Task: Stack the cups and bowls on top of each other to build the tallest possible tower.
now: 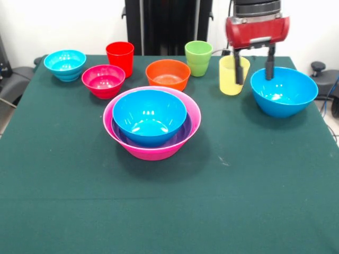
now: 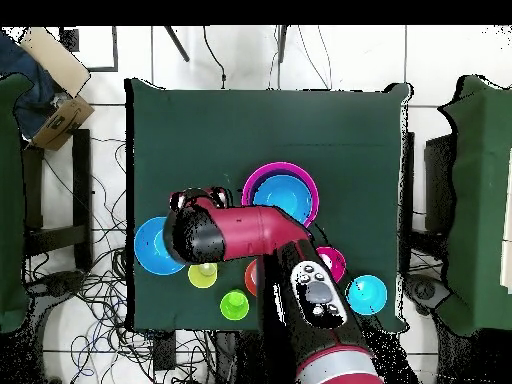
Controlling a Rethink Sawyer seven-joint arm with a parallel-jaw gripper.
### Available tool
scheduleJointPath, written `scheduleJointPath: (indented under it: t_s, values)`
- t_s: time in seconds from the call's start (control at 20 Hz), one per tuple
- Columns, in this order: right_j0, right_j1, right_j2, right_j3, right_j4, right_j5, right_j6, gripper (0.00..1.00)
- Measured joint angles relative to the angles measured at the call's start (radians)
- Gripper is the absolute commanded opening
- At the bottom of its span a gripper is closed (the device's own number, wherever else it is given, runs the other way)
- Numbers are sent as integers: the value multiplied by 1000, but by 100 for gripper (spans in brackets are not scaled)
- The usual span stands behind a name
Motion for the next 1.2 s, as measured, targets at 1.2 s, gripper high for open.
scheduleJointPath:
  t_s: [1.2]
  values:
    - [39,14,29,21,-96,-8,0,100]
